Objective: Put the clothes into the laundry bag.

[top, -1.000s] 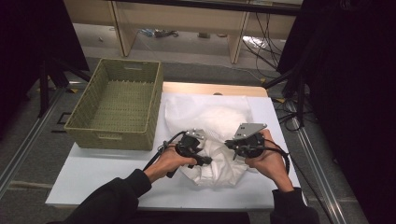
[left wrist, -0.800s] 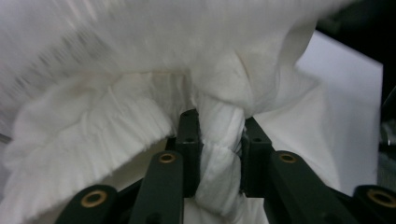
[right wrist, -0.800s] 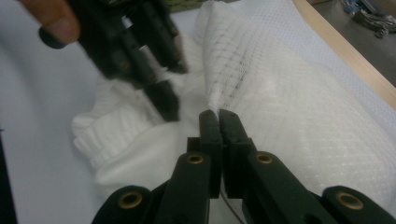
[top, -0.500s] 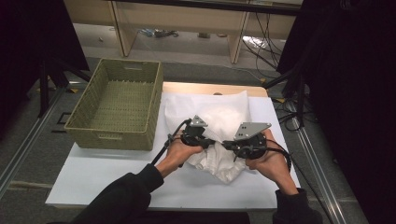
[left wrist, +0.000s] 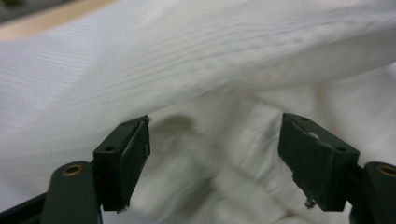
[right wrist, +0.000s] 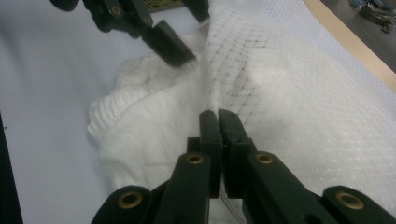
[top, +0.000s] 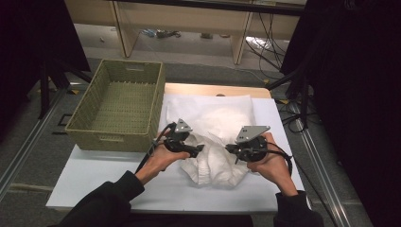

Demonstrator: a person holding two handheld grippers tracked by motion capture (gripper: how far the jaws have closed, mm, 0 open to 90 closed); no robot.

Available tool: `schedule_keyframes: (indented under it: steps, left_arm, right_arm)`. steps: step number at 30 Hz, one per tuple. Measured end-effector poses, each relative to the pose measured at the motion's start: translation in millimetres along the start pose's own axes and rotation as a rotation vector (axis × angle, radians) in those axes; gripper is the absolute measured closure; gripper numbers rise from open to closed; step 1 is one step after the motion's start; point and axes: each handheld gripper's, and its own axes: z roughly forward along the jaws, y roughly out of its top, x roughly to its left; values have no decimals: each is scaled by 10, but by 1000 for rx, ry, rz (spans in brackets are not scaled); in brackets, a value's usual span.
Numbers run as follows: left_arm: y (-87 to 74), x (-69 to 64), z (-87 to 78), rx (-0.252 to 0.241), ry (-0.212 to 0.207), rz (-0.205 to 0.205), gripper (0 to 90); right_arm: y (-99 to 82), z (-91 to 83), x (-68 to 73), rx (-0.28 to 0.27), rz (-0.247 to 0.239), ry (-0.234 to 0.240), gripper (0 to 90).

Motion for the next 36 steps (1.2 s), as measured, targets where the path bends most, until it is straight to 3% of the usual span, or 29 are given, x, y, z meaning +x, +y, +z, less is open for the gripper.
schedule_keyframes:
  steps: [2, 3, 6, 8, 10, 14, 15, 17, 19, 21, 23, 26, 27, 30, 31, 32, 33, 34, 35, 36]
  left_arm:
    - [-17, 32, -2, 3, -6, 7, 255]
    - [-64, 81, 75, 36, -31, -45, 239]
    - [-95, 115, 235, 63, -54, -41, 216]
    - [-107, 146, 322, 58, -48, -39, 188]
    - [-122, 175, 398, 47, -72, -42, 196]
    - [-162, 193, 495, 70, -90, -32, 475]
    - [-179, 169, 530, 82, -118, -12, 556]
    - [-176, 140, 543, 87, -139, -9, 605]
    - [-153, 101, 548, 79, -135, 21, 793]
    - [-123, 41, 514, 74, -144, 12, 825]
    - [-72, -62, 446, 42, -188, 2, 832]
    - [5, -172, 376, 11, -225, 7, 834]
    - [75, -275, 359, -10, -241, 28, 834]
    - [105, -321, 393, -17, -229, 37, 834]
    - [102, -324, 458, -23, -199, 35, 834]
    - [96, -292, 529, -25, -194, 20, 834]
    - [81, -241, 603, -17, -182, 10, 833]
    - [53, -192, 672, -13, -170, -29, 828]
    - [27, -114, 738, -17, -185, -91, 822]
    - [27, -97, 729, -16, -185, -99, 810]
  right_arm:
    - [6, -3, 0, 3, -1, 5, 900]
    - [16, 2, 12, 3, 9, 2, 900]
    - [22, 16, 4, -1, -5, -4, 900]
    - [18, 17, 1, -1, -2, 3, 900]
    - [11, 22, -6, 2, -1, 5, 899]
    - [7, 36, 3, 8, 11, -3, 899]
    - [9, 32, 9, 11, 23, 1, 900]
    - [10, 36, -6, 4, -2, 5, 900]
    - [10, 33, -12, 5, 0, 6, 899]
    - [10, 32, -15, 3, -4, 5, 900]
    - [3, 25, -19, 4, 10, -8, 900]
    - [6, 16, -29, -8, 1, 10, 900]
    - [10, 9, -19, -2, 10, 11, 900]
    - [23, -2, 6, -2, -10, 38, 900]
    - [24, -12, 24, 7, 0, 33, 900]
    - [25, -9, 33, 10, -18, 42, 900]
    - [21, -11, 51, 14, 0, 48, 900]
    - [7, 20, 50, 16, -16, 64, 900]
    - [1, 34, 50, 17, -8, 66, 900]
    - [-3, 44, 47, 23, -4, 64, 900]
